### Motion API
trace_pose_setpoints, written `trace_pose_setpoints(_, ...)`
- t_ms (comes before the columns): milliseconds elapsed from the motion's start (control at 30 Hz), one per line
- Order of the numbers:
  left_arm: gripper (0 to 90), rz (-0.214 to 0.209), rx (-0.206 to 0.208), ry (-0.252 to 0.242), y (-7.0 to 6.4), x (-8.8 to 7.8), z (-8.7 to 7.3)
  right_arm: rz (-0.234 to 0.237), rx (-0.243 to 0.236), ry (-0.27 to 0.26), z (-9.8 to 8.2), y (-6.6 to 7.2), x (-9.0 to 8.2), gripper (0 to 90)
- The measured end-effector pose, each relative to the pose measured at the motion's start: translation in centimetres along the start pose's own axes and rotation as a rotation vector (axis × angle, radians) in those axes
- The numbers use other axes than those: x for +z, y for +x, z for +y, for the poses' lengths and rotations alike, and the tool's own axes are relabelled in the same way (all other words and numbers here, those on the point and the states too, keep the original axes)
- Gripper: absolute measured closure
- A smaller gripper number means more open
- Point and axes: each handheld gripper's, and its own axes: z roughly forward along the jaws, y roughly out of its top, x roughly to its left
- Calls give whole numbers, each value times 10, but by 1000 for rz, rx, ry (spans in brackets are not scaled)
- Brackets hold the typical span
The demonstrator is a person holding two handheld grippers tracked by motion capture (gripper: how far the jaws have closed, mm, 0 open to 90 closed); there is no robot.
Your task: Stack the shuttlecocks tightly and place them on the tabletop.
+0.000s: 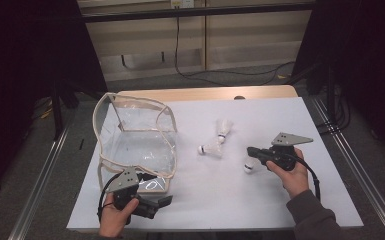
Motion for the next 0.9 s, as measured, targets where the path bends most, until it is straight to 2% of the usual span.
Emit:
trace_pose_setpoints(333,47,2,1,2,0,0,0,-6,17,2,-5,0,-8,853)
trace_pose_setpoints(900,48,3,-1,0,0,0,0,4,8,19,-19,-3,-30,794)
